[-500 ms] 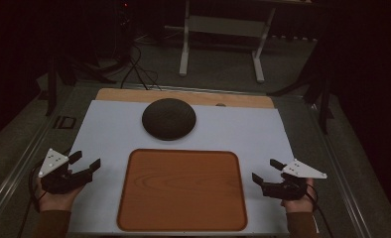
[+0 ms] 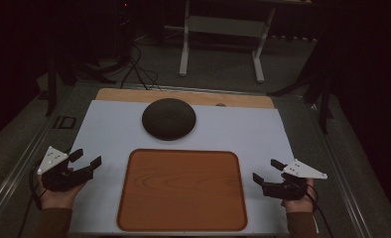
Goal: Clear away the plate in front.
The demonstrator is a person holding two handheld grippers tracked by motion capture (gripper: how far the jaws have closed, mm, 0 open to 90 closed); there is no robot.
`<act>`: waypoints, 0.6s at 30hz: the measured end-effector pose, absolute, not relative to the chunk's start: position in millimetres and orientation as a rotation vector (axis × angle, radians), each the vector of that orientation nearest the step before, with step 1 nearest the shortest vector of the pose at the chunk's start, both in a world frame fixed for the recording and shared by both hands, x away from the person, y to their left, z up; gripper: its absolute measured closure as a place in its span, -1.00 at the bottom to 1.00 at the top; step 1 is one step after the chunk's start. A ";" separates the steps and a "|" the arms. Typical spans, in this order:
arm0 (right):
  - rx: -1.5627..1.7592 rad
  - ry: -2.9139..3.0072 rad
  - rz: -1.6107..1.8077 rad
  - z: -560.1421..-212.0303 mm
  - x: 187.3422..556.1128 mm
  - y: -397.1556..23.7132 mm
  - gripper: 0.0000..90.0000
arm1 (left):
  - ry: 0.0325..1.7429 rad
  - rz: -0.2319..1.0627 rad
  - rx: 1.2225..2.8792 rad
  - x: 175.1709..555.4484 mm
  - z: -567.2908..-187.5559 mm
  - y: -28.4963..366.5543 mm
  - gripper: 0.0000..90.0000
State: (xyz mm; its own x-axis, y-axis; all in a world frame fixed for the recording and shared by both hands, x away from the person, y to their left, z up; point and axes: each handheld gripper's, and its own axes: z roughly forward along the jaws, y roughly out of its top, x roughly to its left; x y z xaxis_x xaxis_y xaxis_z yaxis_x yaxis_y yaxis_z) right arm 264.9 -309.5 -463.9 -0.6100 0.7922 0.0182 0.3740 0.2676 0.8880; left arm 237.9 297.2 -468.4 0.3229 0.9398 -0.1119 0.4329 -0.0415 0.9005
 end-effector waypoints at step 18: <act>1.060 2.094 1.302 -462.5 263.6 -311.4 -0.69 | 1.190 0.664 1.679 291.8 -449.0 255.2 -0.38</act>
State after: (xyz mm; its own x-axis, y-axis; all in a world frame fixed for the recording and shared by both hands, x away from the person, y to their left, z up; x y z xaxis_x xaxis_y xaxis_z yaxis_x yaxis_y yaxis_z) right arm 263.6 -311.4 -462.5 -0.6011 0.7990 0.0185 0.3701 0.2578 0.8925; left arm 291.8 255.2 -449.0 0.3816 0.9204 -0.0853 0.4106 -0.0860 0.9078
